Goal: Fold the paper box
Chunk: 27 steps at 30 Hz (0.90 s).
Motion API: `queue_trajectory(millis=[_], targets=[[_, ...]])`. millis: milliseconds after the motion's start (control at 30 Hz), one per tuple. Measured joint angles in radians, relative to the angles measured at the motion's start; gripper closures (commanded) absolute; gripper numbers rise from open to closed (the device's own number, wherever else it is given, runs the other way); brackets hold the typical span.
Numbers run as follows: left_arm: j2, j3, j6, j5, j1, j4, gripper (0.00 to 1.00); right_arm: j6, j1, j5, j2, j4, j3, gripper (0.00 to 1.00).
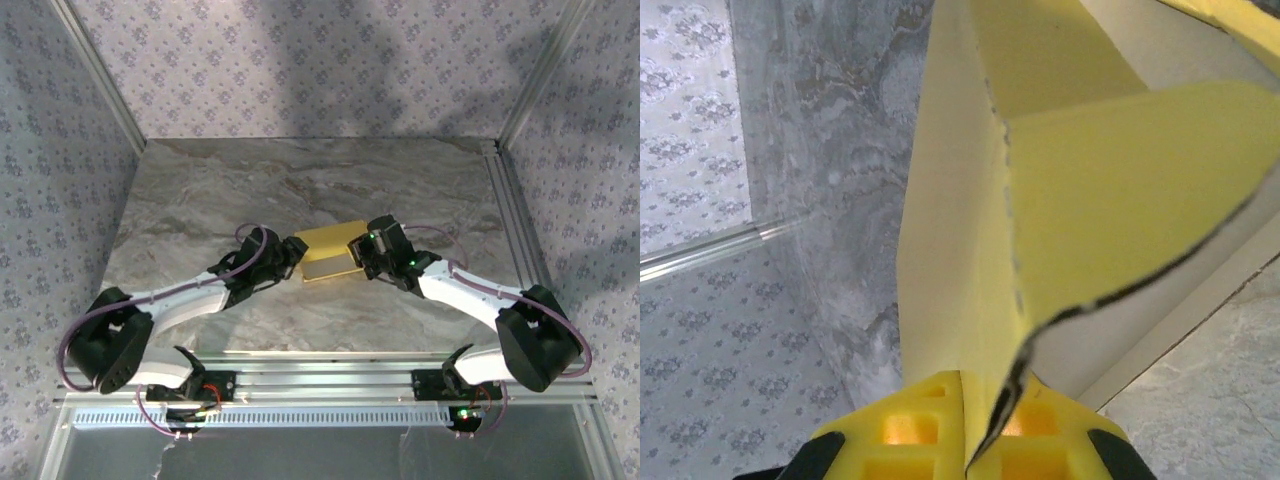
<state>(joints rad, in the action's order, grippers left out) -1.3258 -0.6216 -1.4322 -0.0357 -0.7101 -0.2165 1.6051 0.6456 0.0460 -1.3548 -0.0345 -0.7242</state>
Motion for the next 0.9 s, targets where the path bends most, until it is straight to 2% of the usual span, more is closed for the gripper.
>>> queue_trajectory(millis=[167,400,567,900], targets=[[0.109,0.002,0.07,0.008,0.038,0.086,0.51,0.0,0.0,0.018,0.0,-0.002,0.015,1.0],[0.125,-0.002,0.161,0.003,0.072,0.2,0.52,-0.001,0.0,0.023,0.002,-0.019,0.042,1.0],[0.056,-0.065,0.232,-0.036,0.072,0.25,0.56,-0.01,0.0,0.034,0.016,-0.024,0.086,1.0],[-0.116,-0.077,0.282,-0.089,0.045,0.223,0.58,-0.034,0.0,0.055,0.008,-0.027,0.151,1.0]])
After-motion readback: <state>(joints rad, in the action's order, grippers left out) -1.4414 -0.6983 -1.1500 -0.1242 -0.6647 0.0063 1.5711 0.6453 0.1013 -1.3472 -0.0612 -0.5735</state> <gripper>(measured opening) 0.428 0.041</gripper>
